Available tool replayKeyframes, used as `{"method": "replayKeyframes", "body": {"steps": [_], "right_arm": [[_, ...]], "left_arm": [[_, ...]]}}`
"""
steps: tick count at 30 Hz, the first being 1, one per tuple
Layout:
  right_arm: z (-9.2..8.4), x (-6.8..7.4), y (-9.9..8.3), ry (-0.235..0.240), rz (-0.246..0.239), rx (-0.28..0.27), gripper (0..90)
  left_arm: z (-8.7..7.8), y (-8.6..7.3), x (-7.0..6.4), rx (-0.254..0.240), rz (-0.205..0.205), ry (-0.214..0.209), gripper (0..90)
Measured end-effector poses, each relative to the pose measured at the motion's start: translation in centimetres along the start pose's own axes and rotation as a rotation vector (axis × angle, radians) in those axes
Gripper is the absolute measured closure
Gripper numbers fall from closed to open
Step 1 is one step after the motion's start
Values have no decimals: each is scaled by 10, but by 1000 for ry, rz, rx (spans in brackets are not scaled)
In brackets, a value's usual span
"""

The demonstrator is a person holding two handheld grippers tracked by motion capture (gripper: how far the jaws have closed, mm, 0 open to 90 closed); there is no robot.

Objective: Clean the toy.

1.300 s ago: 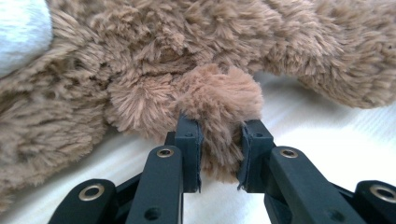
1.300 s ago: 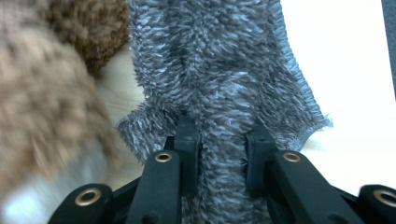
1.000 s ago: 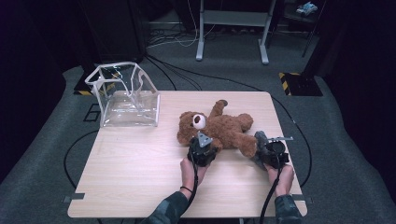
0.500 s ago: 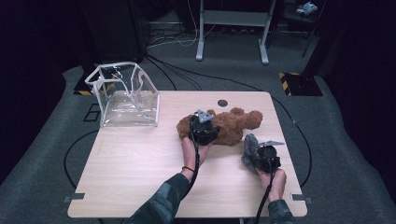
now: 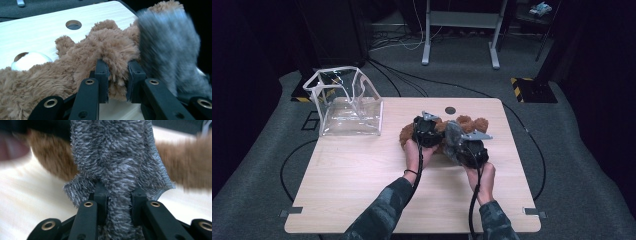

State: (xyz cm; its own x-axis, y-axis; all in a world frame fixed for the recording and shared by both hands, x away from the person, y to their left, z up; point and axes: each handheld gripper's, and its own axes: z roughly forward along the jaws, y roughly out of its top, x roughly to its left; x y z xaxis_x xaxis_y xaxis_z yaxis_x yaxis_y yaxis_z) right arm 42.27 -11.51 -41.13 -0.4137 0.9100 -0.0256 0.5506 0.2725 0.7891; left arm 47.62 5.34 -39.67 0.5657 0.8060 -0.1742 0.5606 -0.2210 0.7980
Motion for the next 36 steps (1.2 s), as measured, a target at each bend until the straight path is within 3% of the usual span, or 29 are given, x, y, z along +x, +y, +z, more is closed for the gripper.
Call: {"method": "replayKeyframes", "body": {"steps": [4,11,17,21,28,30,33,35,36], "right_arm": [[15,8,19,-23,-24,8,734],[43,3,21,-52,-13,89,734],[45,-6,23,-91,-2,109,734],[38,-29,25,-105,61,118,735],[30,-81,23,-216,176,158,733],[29,-92,19,-222,205,163,730],[20,-88,17,-200,203,135,728],[12,-74,19,-157,167,97,728],[9,-61,22,-109,148,85,727]], "left_arm": [[-1,1,2,13,8,-1,750],[-4,2,10,21,3,3,749],[-5,2,12,31,26,0,749],[-5,2,14,42,28,-9,748],[-7,3,20,49,21,-9,743],[-7,4,21,43,16,-8,741],[-6,5,20,44,14,-5,737],[-5,6,20,53,24,-6,737],[-4,6,19,53,24,-4,735]]}}
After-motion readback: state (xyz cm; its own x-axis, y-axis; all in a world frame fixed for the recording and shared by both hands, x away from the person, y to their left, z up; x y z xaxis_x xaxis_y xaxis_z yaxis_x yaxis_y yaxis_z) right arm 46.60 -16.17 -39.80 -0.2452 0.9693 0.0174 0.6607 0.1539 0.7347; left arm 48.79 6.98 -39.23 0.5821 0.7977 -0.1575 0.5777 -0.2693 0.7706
